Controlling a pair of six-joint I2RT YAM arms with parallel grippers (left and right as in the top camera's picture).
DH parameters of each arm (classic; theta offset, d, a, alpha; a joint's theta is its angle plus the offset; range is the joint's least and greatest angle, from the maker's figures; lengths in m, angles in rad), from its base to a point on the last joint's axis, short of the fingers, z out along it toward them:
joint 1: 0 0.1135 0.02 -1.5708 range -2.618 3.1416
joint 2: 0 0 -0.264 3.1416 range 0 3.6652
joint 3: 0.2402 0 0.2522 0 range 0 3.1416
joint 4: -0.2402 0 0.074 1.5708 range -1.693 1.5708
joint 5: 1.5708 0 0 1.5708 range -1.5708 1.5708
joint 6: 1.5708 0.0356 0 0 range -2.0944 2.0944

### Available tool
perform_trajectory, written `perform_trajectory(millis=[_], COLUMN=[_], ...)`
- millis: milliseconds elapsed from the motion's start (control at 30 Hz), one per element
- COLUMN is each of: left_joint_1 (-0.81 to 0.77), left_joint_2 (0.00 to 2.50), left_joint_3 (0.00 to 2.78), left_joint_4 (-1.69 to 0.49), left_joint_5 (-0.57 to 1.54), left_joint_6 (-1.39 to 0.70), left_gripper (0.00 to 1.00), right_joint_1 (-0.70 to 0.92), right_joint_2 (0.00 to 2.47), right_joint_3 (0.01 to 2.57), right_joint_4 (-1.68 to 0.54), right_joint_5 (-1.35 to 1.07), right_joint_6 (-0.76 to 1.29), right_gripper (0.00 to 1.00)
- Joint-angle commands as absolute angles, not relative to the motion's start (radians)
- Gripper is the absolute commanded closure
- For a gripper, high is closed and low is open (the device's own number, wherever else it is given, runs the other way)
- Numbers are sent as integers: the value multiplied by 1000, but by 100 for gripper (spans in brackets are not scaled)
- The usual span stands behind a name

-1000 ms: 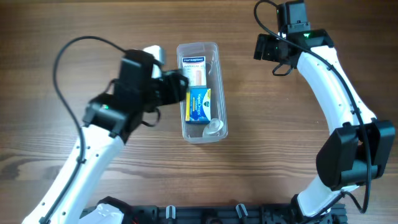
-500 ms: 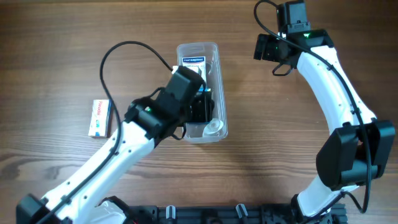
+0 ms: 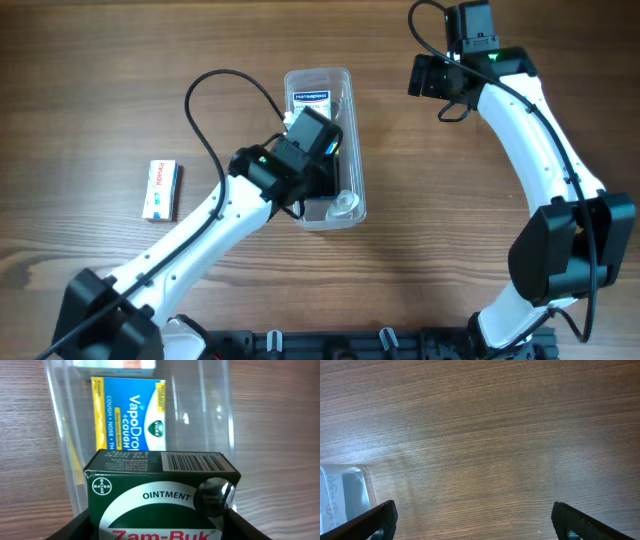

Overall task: Pack container
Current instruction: 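Lower the Zam-Buk tin into the container and open the left gripper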

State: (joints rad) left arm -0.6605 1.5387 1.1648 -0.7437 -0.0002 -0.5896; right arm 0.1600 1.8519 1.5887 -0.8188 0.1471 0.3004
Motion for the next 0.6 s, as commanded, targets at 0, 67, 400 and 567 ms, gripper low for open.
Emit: perform_trajectory(millis=[0,67,400,567], left_joint_1=[-666,-666,-713,-753], left_joint_2=[1554,1554,1568,1601], left_joint_3=[1182,1182,1182,1182], left_joint_4=[-741,-745,-739,-741], left_joint_5=[-51,-51,-54,-126], left_joint_6=[-620,-632,-690,-692], left_gripper=[43,44,44,45], right_joint_1=[158,158,158,158], right_joint_2=[1831,1831,1831,1831], right_joint_3=[1602,1602,1602,1602], right_joint_4=[-819,-819,-819,-819], right_joint_5=[156,156,156,156], right_joint_6=[289,289,289,289], right_gripper=[0,0,0,0])
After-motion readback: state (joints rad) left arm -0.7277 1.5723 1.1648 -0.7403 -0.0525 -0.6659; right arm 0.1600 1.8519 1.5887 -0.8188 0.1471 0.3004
